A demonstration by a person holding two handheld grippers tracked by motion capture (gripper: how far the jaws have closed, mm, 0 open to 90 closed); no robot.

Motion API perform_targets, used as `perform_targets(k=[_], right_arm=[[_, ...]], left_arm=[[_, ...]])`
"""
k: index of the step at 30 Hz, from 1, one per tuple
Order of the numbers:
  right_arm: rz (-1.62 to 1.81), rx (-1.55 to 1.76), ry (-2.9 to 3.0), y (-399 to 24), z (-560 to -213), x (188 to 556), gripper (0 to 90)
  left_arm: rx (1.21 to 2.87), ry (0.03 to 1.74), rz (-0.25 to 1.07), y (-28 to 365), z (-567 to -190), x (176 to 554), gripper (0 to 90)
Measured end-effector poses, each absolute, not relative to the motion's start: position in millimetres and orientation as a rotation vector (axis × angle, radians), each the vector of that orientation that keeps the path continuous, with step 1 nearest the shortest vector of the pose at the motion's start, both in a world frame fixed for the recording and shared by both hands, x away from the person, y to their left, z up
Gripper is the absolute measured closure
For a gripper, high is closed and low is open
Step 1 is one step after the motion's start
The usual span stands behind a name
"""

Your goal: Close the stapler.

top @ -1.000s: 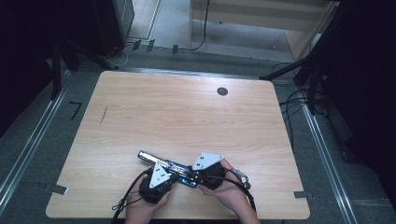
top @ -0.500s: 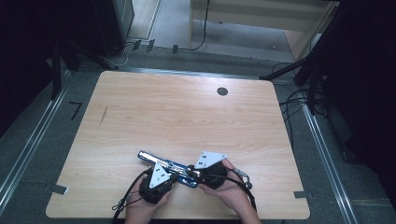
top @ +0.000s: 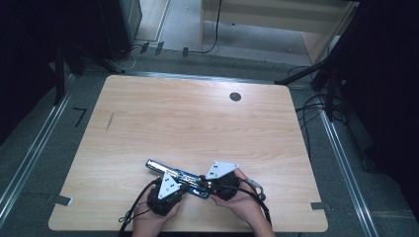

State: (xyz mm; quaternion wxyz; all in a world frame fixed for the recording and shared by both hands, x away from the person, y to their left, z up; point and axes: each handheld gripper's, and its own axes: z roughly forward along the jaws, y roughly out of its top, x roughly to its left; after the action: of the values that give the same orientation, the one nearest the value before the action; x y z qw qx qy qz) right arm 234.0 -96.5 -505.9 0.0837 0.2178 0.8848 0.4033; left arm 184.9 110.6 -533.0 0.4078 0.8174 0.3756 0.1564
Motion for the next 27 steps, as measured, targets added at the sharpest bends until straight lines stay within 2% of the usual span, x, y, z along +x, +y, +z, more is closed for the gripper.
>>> perform_targets(k=[9, 10, 16, 23, 27], right_arm=[[1.232, 0.623, 2.627, -97, -495, 231, 79.9], [1.234, 0.623, 2.628, -96, -494, 230, 89.6], [1.255, 0.677, 2.587, -101, -491, 232, 90.0], [1.271, 0.719, 2.612, -98, -497, 233, 77.8], [1.260, 0.663, 2.644, -91, -500, 229, 76.2]], left_arm=[[2.055, 0.949, 0.395, 110, -533, 185, 90.0], [2.056, 0.949, 0.395, 110, -533, 185, 90.0], [2.056, 0.949, 0.395, 110, -533, 185, 90.0], [2.057, 0.948, 0.394, 110, -533, 185, 90.0], [2.058, 0.948, 0.393, 111, -533, 185, 90.0]])
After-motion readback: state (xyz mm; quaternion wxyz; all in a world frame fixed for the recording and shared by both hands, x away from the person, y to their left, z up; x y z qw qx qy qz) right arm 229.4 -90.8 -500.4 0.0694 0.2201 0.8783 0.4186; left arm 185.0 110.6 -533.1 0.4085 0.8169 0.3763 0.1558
